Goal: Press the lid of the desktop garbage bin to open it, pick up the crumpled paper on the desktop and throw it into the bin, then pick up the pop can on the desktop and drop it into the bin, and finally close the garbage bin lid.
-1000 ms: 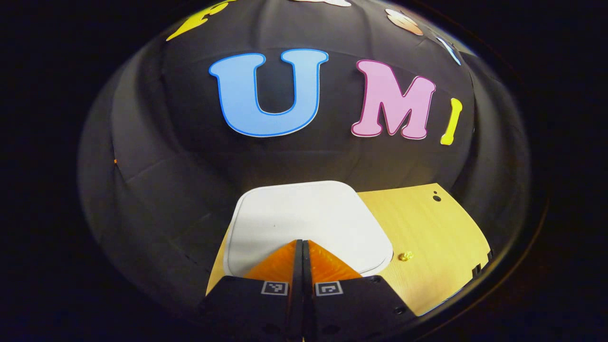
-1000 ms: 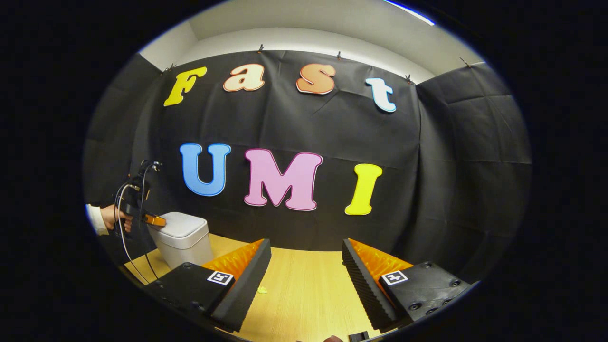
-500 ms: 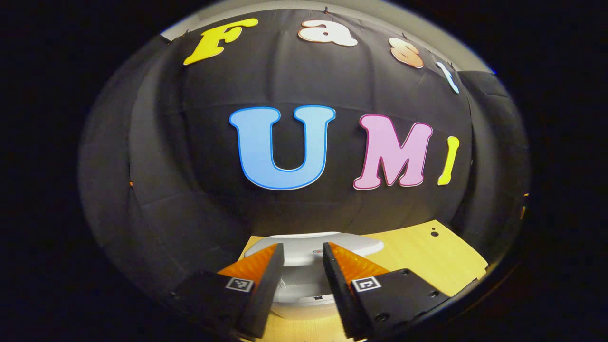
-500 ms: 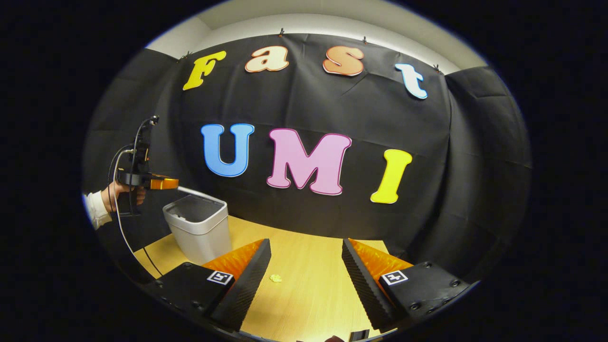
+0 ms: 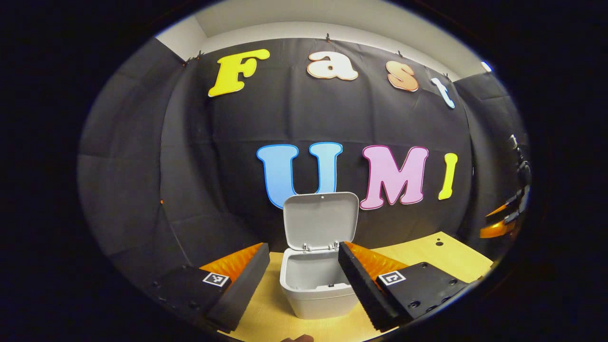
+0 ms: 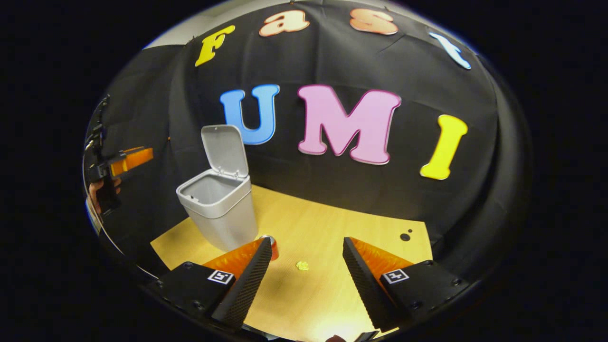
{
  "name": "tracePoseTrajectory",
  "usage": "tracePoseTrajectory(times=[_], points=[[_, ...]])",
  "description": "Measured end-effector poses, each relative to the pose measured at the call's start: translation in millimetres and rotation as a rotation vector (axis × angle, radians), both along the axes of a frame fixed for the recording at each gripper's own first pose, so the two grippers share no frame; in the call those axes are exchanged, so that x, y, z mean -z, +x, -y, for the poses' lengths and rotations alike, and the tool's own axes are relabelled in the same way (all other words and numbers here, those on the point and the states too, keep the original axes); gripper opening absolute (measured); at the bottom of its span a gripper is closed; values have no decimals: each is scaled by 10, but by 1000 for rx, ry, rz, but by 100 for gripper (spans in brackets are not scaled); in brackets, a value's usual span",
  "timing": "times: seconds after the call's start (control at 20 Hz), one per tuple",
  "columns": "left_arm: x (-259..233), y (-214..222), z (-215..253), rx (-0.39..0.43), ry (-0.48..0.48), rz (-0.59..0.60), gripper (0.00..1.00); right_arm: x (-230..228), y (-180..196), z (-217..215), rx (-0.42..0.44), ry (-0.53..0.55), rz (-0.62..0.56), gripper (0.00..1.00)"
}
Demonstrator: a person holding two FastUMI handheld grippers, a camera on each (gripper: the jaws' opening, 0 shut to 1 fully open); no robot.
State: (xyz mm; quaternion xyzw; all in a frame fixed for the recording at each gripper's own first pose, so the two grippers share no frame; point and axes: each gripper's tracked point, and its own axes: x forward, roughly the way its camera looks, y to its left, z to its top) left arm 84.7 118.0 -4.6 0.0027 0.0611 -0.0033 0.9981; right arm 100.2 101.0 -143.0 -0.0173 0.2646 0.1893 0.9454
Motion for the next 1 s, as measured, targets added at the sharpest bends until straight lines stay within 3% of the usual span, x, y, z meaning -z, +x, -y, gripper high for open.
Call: tracePoseTrajectory(times=[0.25,0.5,0.85,1.0], points=[[-28,-639,141,-59,1,2,98,1116,440,-396,-160,-71,-237,97],[4,-1071,435,-172,-35,-28,98,2409,721,-428,-192,-188,-523,98],[520,-1435,861,-356,-31,-207,98,3353,875,-615,-268,-243,-629,96],[714,-1466,1103,-423,-62,-268,98,3571,836,-601,-259,-239,-688,83]])
